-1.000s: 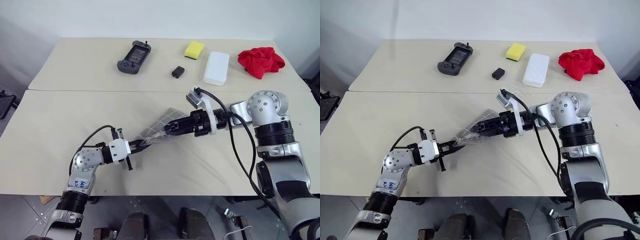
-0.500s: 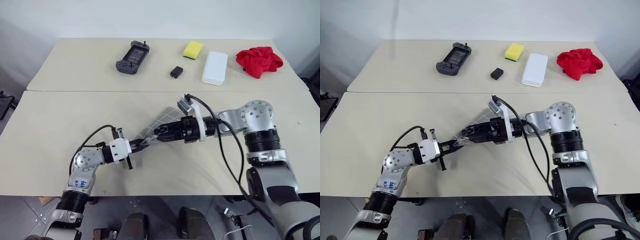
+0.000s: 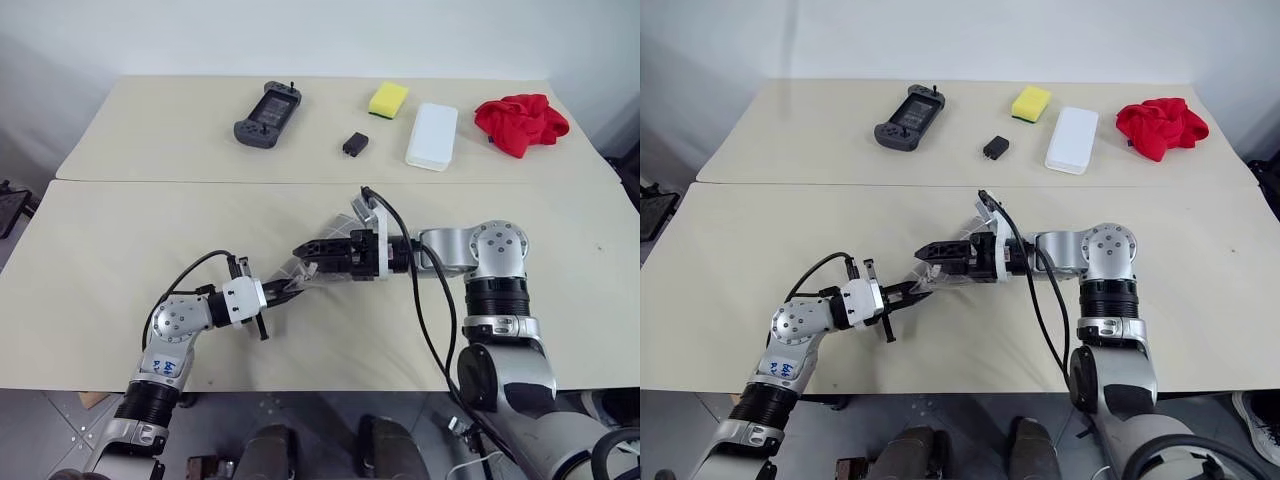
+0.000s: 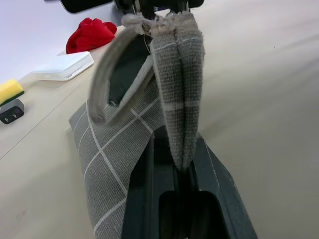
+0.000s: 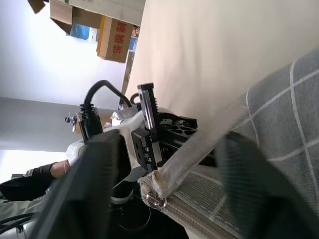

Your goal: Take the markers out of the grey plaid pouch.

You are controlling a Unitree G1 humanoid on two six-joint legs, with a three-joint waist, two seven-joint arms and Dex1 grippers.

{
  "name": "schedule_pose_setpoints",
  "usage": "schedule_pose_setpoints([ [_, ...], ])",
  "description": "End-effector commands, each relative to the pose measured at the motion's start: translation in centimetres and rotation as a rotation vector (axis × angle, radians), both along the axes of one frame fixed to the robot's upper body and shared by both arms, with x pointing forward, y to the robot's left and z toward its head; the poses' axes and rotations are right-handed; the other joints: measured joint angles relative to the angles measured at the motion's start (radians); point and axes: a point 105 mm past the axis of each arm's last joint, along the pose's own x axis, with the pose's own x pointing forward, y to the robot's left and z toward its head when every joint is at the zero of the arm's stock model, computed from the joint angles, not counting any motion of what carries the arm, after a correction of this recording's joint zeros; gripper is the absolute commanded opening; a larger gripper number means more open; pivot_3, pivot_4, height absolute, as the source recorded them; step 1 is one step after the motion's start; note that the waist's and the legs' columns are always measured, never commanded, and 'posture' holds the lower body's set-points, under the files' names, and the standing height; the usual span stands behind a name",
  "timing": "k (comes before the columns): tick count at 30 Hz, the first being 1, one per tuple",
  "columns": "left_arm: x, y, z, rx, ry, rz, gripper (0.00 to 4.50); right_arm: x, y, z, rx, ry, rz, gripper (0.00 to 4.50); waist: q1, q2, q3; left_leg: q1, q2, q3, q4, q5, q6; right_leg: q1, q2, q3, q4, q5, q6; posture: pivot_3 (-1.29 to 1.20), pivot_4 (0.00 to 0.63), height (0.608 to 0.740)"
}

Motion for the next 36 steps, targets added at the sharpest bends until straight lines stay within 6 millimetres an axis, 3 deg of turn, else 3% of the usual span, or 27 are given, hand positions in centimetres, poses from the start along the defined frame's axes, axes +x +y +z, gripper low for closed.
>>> schedule_pose_setpoints([
  [1, -0.2, -0.2, 0.7, -0.03, -0.02, -0.004, 0.0, -0.3, -0.1, 1.4, 0.059, -0.049, 0.015, 1.58, 0.0, 0.0, 0.0, 0.0, 0.0, 0.0, 0.0, 0.0, 0.0, 0.0, 0.0, 0.0, 0.0, 0.0, 0.0, 0.0, 0.15, 0.74],
  [5, -0.1, -0.2, 0.8, -0.036, -0.019, 0.0, 0.0, -0.2, 0.1, 2.0, 0.096, -0.07, 0.01, 0.2, 0.0, 0.0, 0.0, 0.0, 0.0, 0.0, 0.0, 0.0, 0.0, 0.0, 0.0, 0.0, 0.0, 0.0, 0.0, 0.0, 0.15, 0.74],
  [6, -0.1, -0.2, 0.8, -0.038, -0.018, 0.0, 0.0, -0.2, 0.1, 2.2, 0.11, -0.075, 0.005, 0.04, -0.001, 0.0, 0.0, 0.0, 0.0, 0.0, 0.0, 0.0, 0.0, 0.0, 0.0, 0.0, 0.0, 0.0, 0.0, 0.0, 0.15, 0.74],
  [14, -0.3, -0.1, 2.5, -0.195, 0.145, -0.032, 0.0, 1.2, -1.3, 3.6, 0.199, -0.136, -0.092, 0.04, -0.001, 0.0, 0.0, 0.0, 0.001, -0.001, 0.0, 0.0, 0.0, 0.0, 0.0, 0.0, 0.0, 0.0, 0.0, 0.0, 0.15, 0.74],
  [19, -0.9, 0.4, 4.3, -0.43, 0.444, -0.095, 0.0, 2.0, -3.9, 5.7, 0.272, -0.214, -0.158, 0.04, -0.001, 0.0, 0.0, 0.0, 0.003, -0.004, 0.0, 0.0, 0.0, 0.0, 0.0, 0.001, 0.0, 0.0, 0.0, 0.0, 0.15, 0.74],
  [26, -1.0, 2.8, 4.2, -0.584, 0.666, -0.079, 0.0, 3.7, -9.2, 8.8, 0.299, -0.34, -0.307, 0.04, -0.006, 0.0, 0.0, 0.0, 0.002, -0.004, 0.0, 0.0, 0.0, 0.0, 0.001, 0.001, 0.0, 0.0, 0.0, 0.0, 0.15, 0.74],
  [36, -1.5, 3.5, 3.9, -0.592, 0.753, -0.099, 0.0, 6.0, -14.1, 7.8, 0.224, -0.392, -0.509, 0.04, -0.003, 0.0, 0.0, 0.0, 0.001, 0.004, -0.001, 0.0, 0.0, 0.0, 0.002, 0.002, -0.002, 0.0, 0.0, 0.0, 0.15, 0.74],
])
